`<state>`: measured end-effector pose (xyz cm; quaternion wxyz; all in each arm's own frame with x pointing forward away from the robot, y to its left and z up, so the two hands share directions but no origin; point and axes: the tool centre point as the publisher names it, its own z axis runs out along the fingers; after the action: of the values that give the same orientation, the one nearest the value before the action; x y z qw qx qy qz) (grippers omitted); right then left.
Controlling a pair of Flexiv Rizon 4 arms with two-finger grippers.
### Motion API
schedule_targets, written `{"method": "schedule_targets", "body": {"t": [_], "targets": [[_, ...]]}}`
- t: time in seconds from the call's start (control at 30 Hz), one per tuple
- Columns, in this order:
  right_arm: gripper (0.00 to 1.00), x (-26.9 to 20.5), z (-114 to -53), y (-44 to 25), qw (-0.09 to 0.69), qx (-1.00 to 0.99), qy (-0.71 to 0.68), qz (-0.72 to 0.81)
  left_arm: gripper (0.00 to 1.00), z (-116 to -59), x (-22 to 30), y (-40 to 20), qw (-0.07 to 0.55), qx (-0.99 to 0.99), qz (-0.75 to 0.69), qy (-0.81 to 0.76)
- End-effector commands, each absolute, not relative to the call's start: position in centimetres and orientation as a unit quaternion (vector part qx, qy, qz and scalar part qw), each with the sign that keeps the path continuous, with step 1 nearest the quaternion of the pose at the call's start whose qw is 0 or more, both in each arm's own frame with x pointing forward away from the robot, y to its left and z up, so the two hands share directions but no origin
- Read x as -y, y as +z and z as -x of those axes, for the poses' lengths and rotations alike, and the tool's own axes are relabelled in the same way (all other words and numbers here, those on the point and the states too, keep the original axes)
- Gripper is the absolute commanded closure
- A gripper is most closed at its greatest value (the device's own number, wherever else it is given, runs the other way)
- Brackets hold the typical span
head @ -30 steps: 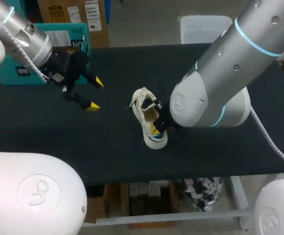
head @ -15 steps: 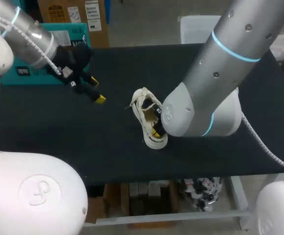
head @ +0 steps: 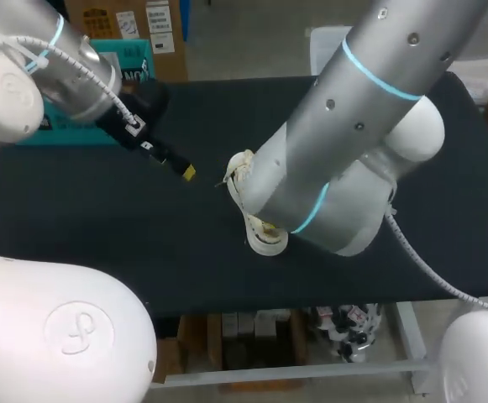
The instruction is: Open the shoe tongue, take the insole out of the shoe, put the insole back into the shoe, and pack the shoe into the shoebox
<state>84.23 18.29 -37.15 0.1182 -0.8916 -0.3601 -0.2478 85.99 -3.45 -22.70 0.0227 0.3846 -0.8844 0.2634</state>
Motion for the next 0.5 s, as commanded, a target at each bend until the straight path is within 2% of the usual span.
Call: {"method": "schedule_targets", "body": {"t": [0.03,0.5], "targets": [[1.0,-17.0,-83.1,-34.1,0.129,0.365,-0.262,0.884,0.0,-86.9,3.7,-24.5,0.051,0.85,-0.455,0.261],[1.0,-14.8,-84.8,-33.2,0.183,0.382,-0.296,0.856,0.0,-86.2,4.6,-24.7,0.046,0.829,-0.504,0.237]]}}
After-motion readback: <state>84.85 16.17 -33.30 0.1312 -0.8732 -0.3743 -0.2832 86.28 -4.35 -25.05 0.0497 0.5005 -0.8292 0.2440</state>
